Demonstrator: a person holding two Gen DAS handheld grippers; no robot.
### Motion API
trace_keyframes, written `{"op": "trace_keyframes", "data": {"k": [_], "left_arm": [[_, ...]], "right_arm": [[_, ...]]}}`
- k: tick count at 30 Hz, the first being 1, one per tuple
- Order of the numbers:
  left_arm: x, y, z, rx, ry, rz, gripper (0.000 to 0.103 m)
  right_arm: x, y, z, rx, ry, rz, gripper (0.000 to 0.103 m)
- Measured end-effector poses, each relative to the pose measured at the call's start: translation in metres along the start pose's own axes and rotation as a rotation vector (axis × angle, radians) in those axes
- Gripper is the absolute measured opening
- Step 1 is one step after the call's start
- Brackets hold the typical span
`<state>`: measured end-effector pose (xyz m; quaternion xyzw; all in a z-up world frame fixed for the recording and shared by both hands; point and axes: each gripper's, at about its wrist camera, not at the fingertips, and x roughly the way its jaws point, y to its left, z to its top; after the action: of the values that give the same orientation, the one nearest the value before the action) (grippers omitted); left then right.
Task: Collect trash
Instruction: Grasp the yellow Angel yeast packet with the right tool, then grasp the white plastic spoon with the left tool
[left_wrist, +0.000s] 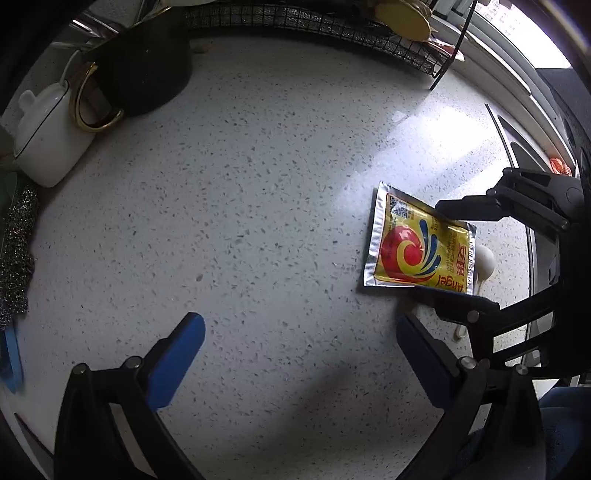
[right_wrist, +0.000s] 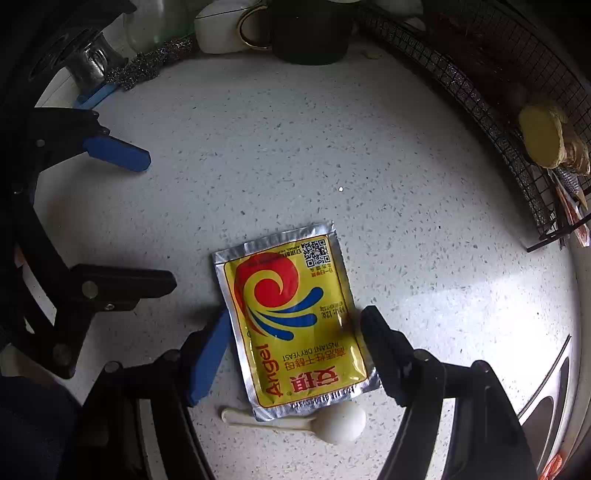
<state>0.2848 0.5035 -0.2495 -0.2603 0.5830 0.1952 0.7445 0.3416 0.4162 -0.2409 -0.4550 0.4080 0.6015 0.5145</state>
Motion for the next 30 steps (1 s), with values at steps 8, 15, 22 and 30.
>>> {"op": "trace_keyframes", "data": {"k": [8, 15, 22, 30], "left_arm": [[-0.003, -0.018, -0.002, 0.018, -0.014, -0.010, 0.103], [-0.013, -0.038, 0.000, 0.084, -0.047, -0.034, 0.103], [-0.012, -0.070, 0.003, 0.180, -0.054, -0.063, 0.103], [0.007, -0.115, 0.005, 0.290, -0.023, -0.104, 0.103]], "right_arm": [[-0.006, 0.002, -0.006, 0.029, -0.069, -0.010, 0.039], [-0.035, -0.008, -0.026, 0.094, -0.089, -0.060, 0.037], [-0.071, -0.023, -0.053, 0.229, -0.117, -0.131, 0.038], [-0.092, -0.050, -0.108, 0.441, -0.110, -0.155, 0.038]]}}
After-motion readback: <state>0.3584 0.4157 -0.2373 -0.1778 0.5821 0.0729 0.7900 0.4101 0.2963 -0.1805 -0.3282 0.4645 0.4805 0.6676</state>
